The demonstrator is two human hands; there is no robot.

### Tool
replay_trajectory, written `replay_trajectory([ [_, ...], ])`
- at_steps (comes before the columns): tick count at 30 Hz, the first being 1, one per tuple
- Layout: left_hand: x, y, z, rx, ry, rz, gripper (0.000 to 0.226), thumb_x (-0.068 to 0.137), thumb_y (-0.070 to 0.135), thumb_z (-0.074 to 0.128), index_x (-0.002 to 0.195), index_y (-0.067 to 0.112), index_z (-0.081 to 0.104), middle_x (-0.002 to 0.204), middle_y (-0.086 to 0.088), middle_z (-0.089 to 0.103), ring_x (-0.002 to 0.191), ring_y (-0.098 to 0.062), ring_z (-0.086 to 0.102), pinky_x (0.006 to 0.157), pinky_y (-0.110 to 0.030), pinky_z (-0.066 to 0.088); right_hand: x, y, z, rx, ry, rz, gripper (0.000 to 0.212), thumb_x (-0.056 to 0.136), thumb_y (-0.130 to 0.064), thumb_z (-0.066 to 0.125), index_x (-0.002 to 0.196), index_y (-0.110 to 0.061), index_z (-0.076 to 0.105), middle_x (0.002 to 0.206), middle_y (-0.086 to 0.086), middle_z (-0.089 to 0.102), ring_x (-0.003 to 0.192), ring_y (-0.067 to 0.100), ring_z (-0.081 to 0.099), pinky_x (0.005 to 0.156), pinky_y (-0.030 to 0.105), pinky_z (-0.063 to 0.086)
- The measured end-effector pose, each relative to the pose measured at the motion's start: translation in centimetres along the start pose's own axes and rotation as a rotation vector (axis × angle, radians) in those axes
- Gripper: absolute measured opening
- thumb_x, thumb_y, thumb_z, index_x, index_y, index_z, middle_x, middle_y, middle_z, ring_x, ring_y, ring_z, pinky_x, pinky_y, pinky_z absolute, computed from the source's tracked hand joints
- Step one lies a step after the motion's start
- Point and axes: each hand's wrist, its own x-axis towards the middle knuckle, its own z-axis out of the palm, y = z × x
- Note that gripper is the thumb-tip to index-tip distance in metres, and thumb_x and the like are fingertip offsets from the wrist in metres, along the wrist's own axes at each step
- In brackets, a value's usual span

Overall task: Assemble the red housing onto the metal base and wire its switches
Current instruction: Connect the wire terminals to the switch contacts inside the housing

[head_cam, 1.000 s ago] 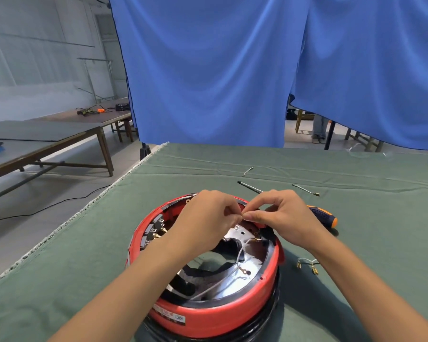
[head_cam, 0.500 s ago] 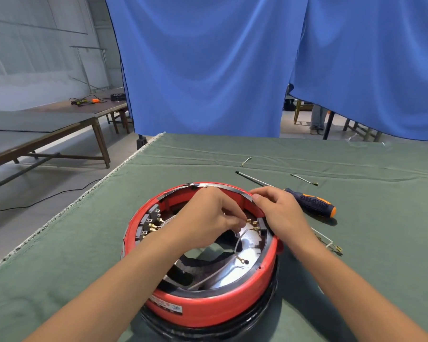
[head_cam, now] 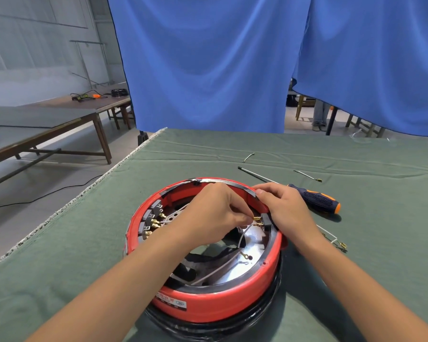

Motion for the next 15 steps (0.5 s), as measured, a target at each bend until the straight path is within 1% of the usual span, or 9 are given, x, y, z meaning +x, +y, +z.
replay_trajectory([
  [9,-0.04,0.35,0.32,0.069,0.021,-0.011,0.011,0.079,0.011,0.071,0.08,0.018,0.079,0.075,0.003,0.075,0.075,-0.016,0.069,0.075,-0.038,0.054,-0.01,0.16,0.09,0.006,0.003,-0.004,0.018,0.092,-0.011,0.054,0.092,-0.014,0.072,0.09,-0.001,0.071,0.088,0.016,0.064,0.081,0.028,0.048],
  [15,-0.13,0.6,0.53,0.102,0.036,-0.006,0.012,0.077,0.011,0.069,0.077,0.018,0.079,0.072,0.004,0.074,0.073,-0.016,0.067,0.074,-0.039,0.053,-0.11,0.19,0.26,0.017,0.017,0.0,0.018,0.093,-0.011,0.053,0.093,-0.012,0.072,0.089,0.0,0.07,0.088,0.016,0.063,0.081,0.029,0.047],
])
